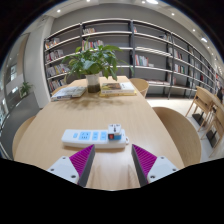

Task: Unplug charger

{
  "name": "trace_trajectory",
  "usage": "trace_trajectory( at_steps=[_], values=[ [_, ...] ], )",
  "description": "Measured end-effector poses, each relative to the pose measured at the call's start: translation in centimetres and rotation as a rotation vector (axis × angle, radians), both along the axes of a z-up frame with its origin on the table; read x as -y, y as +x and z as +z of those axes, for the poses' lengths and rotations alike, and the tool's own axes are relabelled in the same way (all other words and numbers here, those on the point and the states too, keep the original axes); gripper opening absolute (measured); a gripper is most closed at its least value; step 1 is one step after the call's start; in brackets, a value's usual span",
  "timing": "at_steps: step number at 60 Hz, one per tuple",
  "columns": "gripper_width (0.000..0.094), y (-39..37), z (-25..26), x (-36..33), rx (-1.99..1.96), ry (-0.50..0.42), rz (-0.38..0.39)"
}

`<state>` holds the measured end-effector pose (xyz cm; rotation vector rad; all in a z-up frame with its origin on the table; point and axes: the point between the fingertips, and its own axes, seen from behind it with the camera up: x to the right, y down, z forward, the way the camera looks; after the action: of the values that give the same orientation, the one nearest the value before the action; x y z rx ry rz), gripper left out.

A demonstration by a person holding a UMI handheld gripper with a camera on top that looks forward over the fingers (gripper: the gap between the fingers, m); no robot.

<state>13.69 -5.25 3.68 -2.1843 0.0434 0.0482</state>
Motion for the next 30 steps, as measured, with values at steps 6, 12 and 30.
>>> trace_trajectory(
  at_steps=[6,12,30],
  values=[
    [0.0651,-0.3,-0.8,-4.1,0.021,-0.009,0.020],
    [0.0527,0.0,-0.7,-6.6,0.034,0.008,0.016],
    [0.0146,0.5,-1.0,-7.1,0.011,-0.027,0.038]
  ],
)
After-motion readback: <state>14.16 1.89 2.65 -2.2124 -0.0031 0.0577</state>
